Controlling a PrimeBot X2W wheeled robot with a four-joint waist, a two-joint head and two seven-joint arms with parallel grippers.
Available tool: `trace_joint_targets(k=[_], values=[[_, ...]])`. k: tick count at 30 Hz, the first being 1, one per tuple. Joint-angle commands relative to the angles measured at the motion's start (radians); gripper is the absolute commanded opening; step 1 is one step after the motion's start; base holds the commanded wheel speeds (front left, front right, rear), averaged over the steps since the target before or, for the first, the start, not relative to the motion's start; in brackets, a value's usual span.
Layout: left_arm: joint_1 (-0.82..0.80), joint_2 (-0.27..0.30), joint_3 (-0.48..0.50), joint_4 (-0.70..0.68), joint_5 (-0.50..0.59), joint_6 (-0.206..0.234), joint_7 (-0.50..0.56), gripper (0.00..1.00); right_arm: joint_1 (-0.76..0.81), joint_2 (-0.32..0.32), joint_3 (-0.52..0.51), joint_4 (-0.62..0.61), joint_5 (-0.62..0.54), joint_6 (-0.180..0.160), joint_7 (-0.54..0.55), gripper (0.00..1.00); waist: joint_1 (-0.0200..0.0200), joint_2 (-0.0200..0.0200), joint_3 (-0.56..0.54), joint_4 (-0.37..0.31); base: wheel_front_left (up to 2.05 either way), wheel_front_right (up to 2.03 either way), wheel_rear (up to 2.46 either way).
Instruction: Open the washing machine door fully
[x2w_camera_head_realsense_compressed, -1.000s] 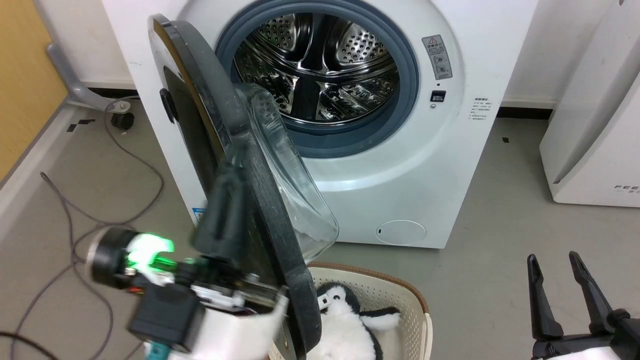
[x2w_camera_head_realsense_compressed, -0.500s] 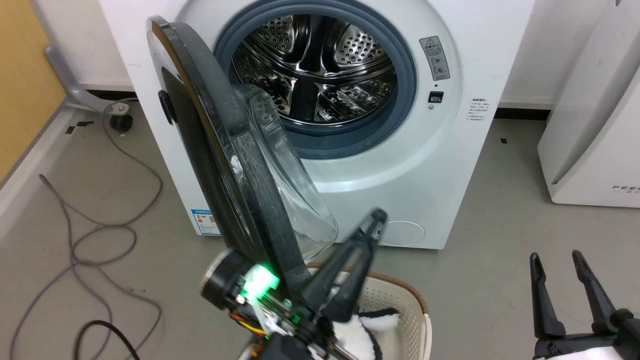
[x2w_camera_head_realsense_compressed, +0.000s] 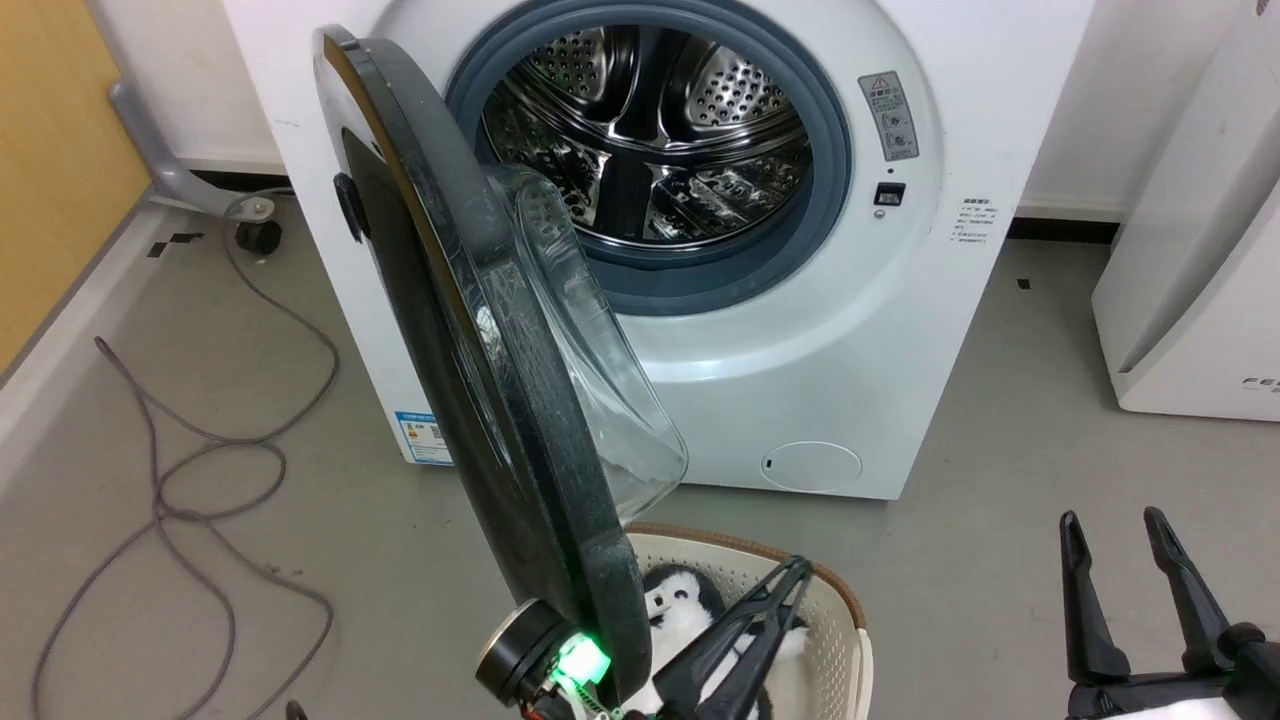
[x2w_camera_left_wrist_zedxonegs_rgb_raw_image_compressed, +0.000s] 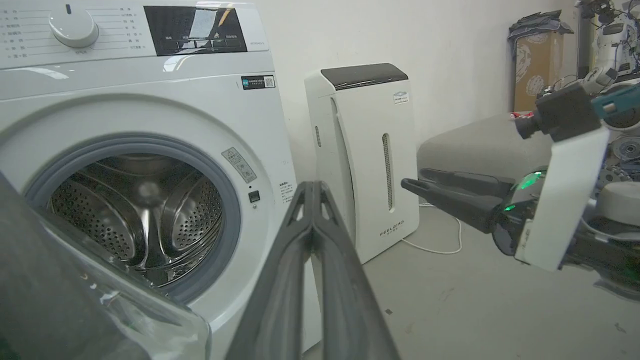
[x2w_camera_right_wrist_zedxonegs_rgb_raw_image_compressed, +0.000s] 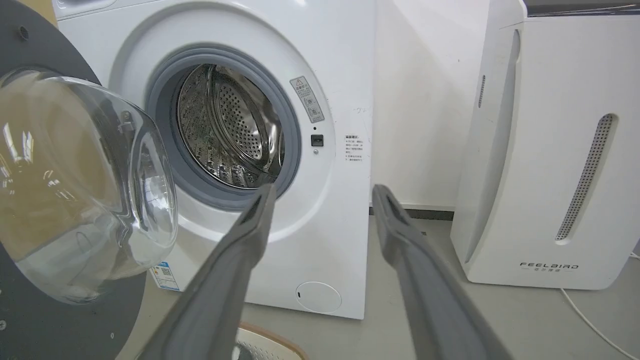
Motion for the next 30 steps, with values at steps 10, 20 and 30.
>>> trace_joint_targets(k=[10,20,30], values=[[0.029,0.002,0.038,0.118,-0.039,0.045,-0.005,0.0,-0.001,0.004,0.007,0.015,0.005,0.001,-0.004,1.0,0.0,-0.0001,0.011,0.009,0.0,0.0,0.0],[0.03,0.008,0.091,0.183,-0.059,0.051,-0.005,0.0,-0.002,0.004,0.011,0.021,-0.008,0.001,-0.004,1.0,0.0,-0.0001,0.017,0.034,0.0,0.0,0.0],[0.036,0.0,0.101,0.208,-0.064,0.037,-0.005,0.0,-0.004,0.004,0.012,0.024,-0.007,0.001,-0.004,1.0,0.0,-0.0001,0.021,0.076,0.0,0.0,0.0]])
